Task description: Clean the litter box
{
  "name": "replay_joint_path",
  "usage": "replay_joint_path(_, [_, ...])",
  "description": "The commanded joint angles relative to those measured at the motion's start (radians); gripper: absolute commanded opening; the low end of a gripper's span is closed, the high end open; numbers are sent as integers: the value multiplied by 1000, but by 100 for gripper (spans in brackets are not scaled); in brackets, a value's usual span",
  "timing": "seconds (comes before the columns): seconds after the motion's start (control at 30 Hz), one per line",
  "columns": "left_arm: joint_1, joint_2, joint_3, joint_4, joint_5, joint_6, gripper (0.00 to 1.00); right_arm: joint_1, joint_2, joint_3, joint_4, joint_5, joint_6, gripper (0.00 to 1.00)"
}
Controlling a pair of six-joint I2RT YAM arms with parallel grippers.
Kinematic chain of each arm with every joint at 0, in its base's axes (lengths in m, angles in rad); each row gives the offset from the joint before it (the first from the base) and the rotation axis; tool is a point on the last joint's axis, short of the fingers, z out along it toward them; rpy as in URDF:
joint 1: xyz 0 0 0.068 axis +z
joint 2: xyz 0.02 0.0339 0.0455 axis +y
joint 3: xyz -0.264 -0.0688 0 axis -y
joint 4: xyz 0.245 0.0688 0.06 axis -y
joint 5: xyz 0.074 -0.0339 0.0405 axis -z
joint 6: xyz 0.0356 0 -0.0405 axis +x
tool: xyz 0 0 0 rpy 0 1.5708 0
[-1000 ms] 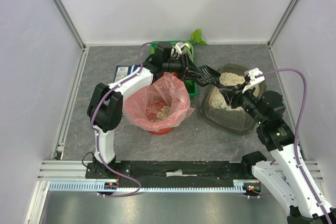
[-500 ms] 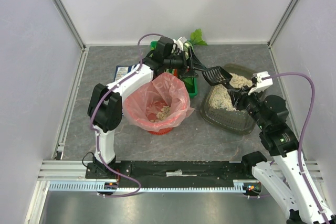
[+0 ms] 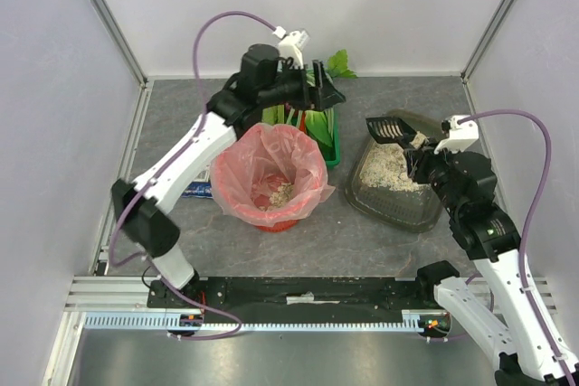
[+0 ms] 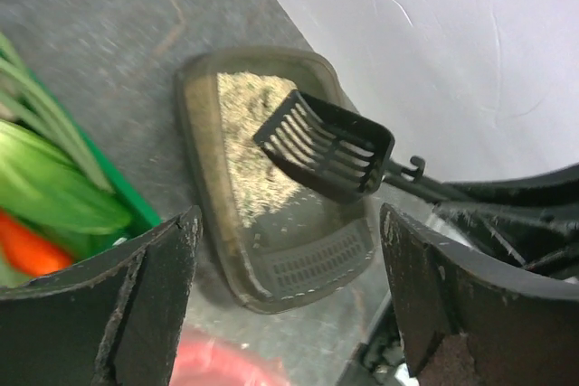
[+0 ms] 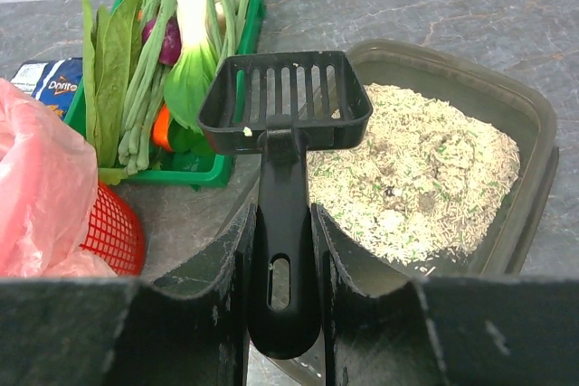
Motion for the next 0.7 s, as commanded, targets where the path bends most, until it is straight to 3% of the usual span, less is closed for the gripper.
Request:
replay_joint_path(0.0, [-4, -251, -152, 6, -167, 241, 88, 3, 16, 105, -58, 64, 41, 0])
replay_joint_path(0.17, [89, -454, -378, -13, -221, 278, 93, 3, 70, 183, -149, 108, 41, 0])
replay_joint_path(0.3, [278, -592, -571, -19, -181, 242, 93, 3, 130, 238, -239, 119, 53, 0])
replay_joint_path(0.53, [317, -784, -799, 59, -389, 348, 97, 3, 294, 439, -442, 159, 28, 0])
replay_joint_path(0.67, [334, -766, -811, 70, -356, 342, 98, 3, 346, 516, -583, 201, -7, 0])
